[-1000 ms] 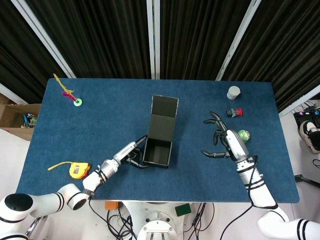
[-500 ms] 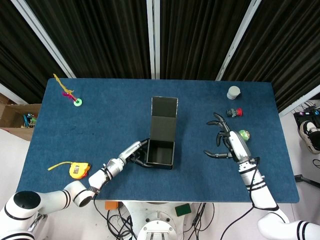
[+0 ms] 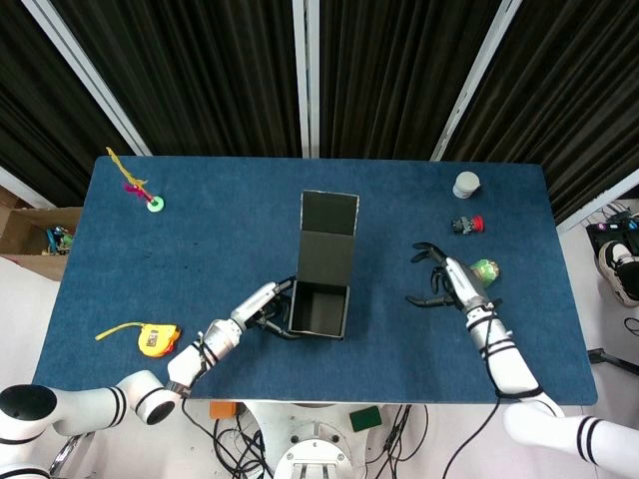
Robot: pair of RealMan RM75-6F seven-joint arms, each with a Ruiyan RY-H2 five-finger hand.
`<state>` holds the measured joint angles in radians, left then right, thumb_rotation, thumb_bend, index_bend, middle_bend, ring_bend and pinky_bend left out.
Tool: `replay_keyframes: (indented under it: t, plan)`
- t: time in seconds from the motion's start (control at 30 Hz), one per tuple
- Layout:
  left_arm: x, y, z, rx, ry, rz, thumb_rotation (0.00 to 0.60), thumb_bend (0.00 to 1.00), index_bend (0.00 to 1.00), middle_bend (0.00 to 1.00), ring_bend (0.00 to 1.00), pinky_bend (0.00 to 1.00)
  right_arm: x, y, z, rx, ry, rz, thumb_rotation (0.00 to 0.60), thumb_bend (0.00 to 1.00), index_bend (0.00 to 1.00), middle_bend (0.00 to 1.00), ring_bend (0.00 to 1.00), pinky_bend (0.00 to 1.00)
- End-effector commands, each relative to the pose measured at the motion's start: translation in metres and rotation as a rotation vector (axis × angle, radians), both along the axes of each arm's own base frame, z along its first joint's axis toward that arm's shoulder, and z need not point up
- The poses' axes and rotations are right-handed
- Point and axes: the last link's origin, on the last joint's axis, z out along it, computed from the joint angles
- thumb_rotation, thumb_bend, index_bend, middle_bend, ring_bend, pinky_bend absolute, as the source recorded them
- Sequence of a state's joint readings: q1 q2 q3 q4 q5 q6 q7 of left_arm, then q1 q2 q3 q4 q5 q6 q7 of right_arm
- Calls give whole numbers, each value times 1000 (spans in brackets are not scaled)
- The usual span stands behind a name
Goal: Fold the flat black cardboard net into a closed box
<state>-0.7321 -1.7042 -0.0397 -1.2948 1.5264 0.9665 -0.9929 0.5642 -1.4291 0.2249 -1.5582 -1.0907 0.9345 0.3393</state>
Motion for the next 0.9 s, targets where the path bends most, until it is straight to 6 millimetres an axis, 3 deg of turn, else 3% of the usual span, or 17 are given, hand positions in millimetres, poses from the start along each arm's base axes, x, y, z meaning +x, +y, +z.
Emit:
replay_keyframes:
  t: [0.03, 0.23, 0.37, 0.5, 0.67, 0.9]
  plan:
    - [6, -3, 9, 21, 2, -25, 600, 95, 477, 503, 687, 989, 43, -32, -29, 18, -43, 2, 600, 97, 260, 338, 707, 1000]
    - [15, -1, 9, 36, 35, -48, 600, 94, 477, 503, 685, 989, 105, -46, -51, 4, -171, 17, 600, 54, 262, 337, 708, 1000]
    - [10, 7, 2, 15, 86, -12, 600, 95, 474, 499, 683, 989, 145, -43, -48, 15, -304, 40, 600, 33, 262, 348, 717, 1000]
    - [1, 15, -5, 18, 139, 23, 600, 94, 473, 494, 683, 989, 174, -30, -45, 70, -317, 119, 600, 9, 262, 372, 720, 1000]
    - [-11, 25, -13, 28, 182, 109, 600, 92, 463, 475, 683, 979, 186, 6, -56, 231, -153, 278, 600, 0, 262, 379, 720, 1000]
    - [-20, 30, -15, 40, 196, 181, 600, 88, 362, 419, 683, 979, 181, 15, -67, 152, 139, 390, 600, 0, 261, 377, 726, 1000]
